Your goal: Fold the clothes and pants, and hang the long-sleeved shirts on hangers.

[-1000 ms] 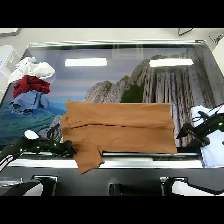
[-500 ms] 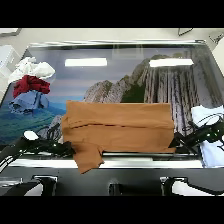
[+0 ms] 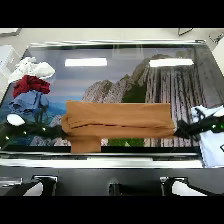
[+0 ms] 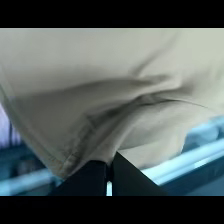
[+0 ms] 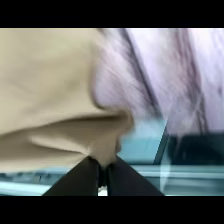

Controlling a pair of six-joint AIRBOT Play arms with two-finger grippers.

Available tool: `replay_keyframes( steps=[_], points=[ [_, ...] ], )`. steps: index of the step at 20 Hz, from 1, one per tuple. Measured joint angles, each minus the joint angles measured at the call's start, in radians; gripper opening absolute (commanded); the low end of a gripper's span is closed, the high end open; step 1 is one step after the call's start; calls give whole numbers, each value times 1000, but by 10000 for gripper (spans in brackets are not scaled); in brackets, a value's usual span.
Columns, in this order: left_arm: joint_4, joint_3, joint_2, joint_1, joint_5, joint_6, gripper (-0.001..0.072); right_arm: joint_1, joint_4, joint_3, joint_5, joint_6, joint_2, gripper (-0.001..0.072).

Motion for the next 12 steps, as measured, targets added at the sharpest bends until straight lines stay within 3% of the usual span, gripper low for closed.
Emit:
replay_keyframes(
  steps=[9,10,12],
  points=[
    [26,550,-400,-43,31,-47,23,200,-25,336,-197,135,-204,44],
    [25,598,-452,-49,27,-56,23,208,-21,350,-216,149,-230,58],
    [25,657,-533,-57,20,-76,37,217,-5,366,-247,175,-270,166]
  ],
)
